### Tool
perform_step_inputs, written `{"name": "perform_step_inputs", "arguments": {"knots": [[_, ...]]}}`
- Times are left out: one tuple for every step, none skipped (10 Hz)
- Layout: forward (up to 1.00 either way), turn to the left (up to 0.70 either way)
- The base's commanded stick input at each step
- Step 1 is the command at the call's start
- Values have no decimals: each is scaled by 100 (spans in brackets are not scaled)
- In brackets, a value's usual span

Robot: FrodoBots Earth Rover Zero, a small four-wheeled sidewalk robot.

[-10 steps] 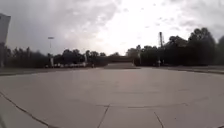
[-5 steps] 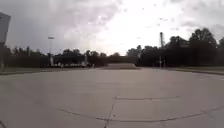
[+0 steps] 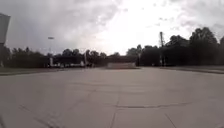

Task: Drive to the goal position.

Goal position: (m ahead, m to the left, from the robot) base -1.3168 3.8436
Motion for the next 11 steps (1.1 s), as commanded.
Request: {"name": "perform_step_inputs", "arguments": {"knots": [[70,-5],[70,-5],[70,-5],[70,-5],[70,-4],[70,-4],[70,-1],[70,-1],[70,-1],[70,-1],[70,-1]]}}
